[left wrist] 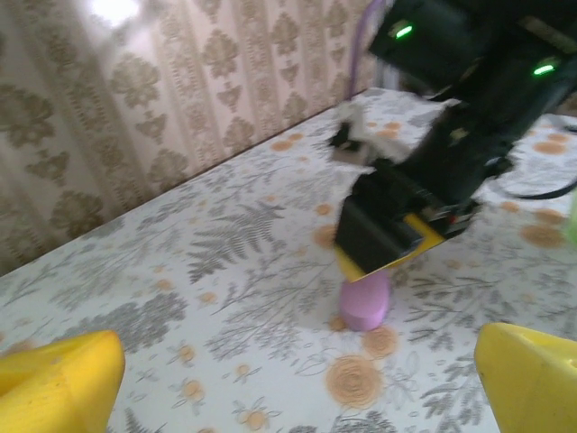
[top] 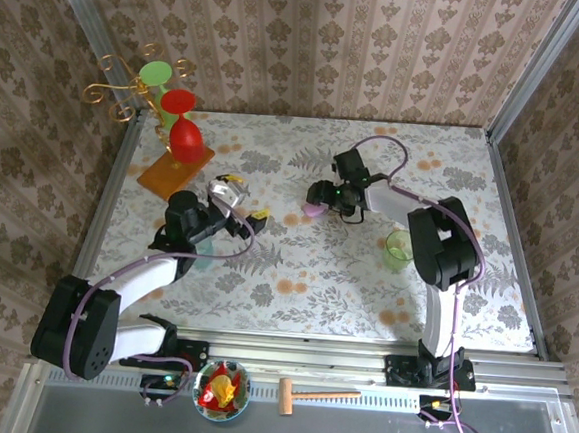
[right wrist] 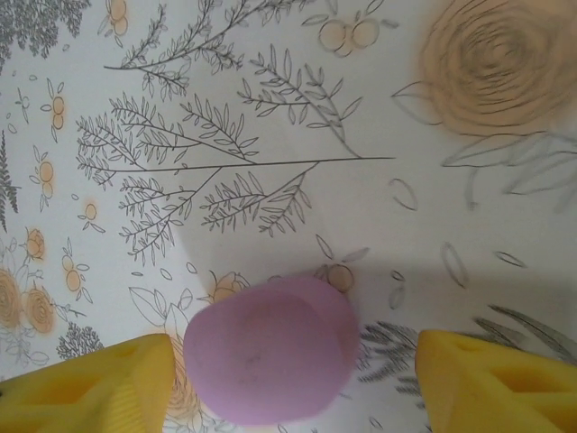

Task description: Insert the wireless bluetooth earbuds into the charging case

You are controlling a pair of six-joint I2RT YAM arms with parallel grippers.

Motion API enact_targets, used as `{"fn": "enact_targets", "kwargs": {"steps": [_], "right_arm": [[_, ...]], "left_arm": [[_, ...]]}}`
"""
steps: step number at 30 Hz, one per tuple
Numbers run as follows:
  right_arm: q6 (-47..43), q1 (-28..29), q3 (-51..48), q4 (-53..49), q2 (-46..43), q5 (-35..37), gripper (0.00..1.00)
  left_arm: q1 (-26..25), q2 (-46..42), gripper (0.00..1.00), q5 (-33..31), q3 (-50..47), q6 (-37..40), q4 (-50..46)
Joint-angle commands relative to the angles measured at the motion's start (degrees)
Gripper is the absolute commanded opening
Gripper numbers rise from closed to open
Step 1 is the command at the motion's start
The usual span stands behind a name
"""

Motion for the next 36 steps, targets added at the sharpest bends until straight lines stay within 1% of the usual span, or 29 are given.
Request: {"fn": "enact_targets", "kwargs": {"steps": [1,4,6,8,9,10,13,15,19,22,25,30,36], "right_arm": [[-5.64,-0.03,-2.56,-1.64,-8.04,8.71,0.77],[-10.55,-0.26,-7.32,-0.17,-14.83,13.39,0.83],[-13.63,-0.64,-11.18,1.87,-20.34,17.21,0.90],[-16.66,-1.36,-15.47,4.39,-26.74,21.11,0.91],[-17.51,-1.86,-17.25,5.34,-29.37,22.67,0.95],[-18.58,-2.73,-19.28,6.57,-32.51,23.85,0.95],[-20.71,-6.55,-25.17,10.33,-40.72,25.72,0.97],[-23.20,-9.89,-29.12,13.43,-44.49,24.67,0.98],[-30.03,-13.39,-38.98,24.58,-49.61,29.15,0.99],[-30.78,-16.19,-43.51,29.57,-49.94,29.47,1.00],[-29.51,-18.30,-46.35,34.11,-47.46,27.70,1.00],[-28.53,-18.85,-49.30,42.44,-41.66,26.15,1.00],[-30.38,-19.35,-51.13,48.48,-37.57,24.83,1.00]], "left_arm": [[2.12,-2.83,1.00,-7.60,0.98,-2.85,-0.42],[4.47,-5.11,1.00,-13.29,0.89,-3.93,-2.81],[5.79,-6.45,1.00,-16.50,1.16,-3.49,-5.51],[6.89,-7.61,1.00,-21.06,1.40,-2.64,-8.53],[7.74,-7.93,1.00,-22.39,1.33,-2.37,-9.47],[8.75,-8.36,1.00,-23.80,1.19,-2.18,-10.26],[12.60,-8.59,1.00,-24.99,0.09,-1.73,-10.35],[15.43,-7.98,1.00,-25.10,-0.76,-2.02,-9.66],[20.36,-5.11,1.00,-24.62,-2.94,-2.07,-7.18],[22.57,-2.79,1.00,-24.49,-4.46,-2.65,-5.33],[24.06,0.23,1.00,-24.22,-5.07,-2.99,-2.92],[25.45,4.49,1.00,-22.76,-4.53,-3.41,-1.05],[25.96,6.46,1.00,-21.39,-4.80,-3.88,0.65]]}}
